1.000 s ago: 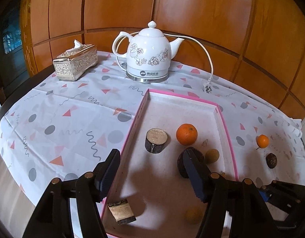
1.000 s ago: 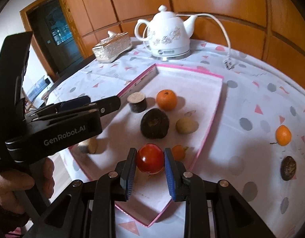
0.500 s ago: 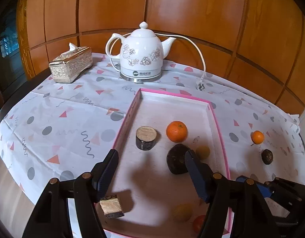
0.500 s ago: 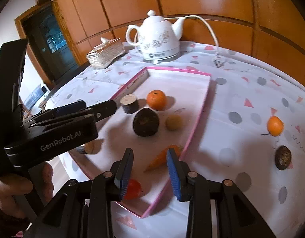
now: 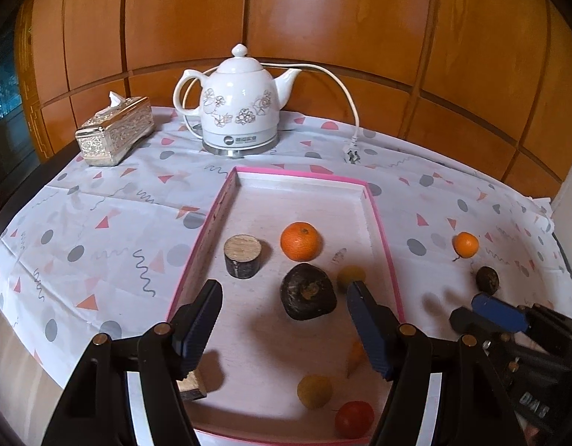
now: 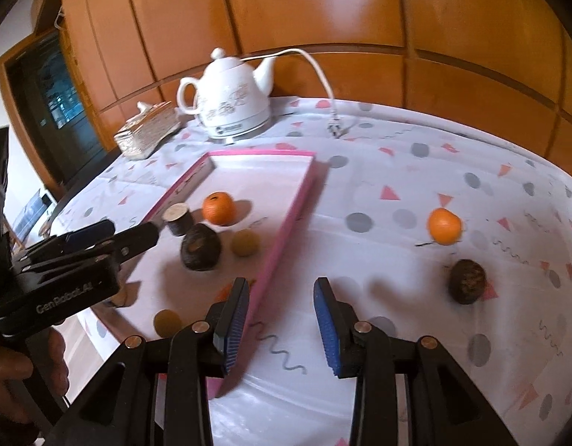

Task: Organize fruits
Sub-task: 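Lower the red tomato into the tray and open the right gripper, then grasp the mandarin orange with left while right reaches for the dark round fruit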

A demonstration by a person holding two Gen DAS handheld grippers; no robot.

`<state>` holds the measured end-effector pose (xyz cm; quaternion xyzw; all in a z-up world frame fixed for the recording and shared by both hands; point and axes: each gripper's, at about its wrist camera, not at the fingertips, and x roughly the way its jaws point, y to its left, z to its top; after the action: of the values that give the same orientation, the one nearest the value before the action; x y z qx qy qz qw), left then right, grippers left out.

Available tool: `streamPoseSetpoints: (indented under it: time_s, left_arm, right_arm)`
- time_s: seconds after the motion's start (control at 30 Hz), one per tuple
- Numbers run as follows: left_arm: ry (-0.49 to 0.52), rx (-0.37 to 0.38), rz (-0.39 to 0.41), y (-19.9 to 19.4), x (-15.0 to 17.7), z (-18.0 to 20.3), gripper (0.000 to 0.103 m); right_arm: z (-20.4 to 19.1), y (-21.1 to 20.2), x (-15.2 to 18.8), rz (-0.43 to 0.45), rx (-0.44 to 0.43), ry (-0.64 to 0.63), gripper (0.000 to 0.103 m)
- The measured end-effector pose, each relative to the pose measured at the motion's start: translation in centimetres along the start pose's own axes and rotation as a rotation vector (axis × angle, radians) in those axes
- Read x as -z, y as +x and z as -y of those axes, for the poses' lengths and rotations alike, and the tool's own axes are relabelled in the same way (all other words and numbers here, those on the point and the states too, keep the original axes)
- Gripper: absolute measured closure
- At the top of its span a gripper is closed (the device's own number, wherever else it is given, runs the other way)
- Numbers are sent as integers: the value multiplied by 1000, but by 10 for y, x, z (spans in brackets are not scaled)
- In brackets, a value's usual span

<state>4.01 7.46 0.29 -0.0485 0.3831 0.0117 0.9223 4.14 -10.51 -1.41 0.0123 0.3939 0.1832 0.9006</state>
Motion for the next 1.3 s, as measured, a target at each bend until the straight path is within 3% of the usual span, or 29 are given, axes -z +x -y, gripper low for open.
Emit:
streamPoseSetpoints:
  time_s: [0.77,1.3]
  left_arm:
    - [122,59,-4,-3,-2,52,32]
    - [234,137,-41,12,0,112,32]
  right_arm:
    - [109,-37,26,47,228,198,67]
    - [155,-45,41,26,295,278,66]
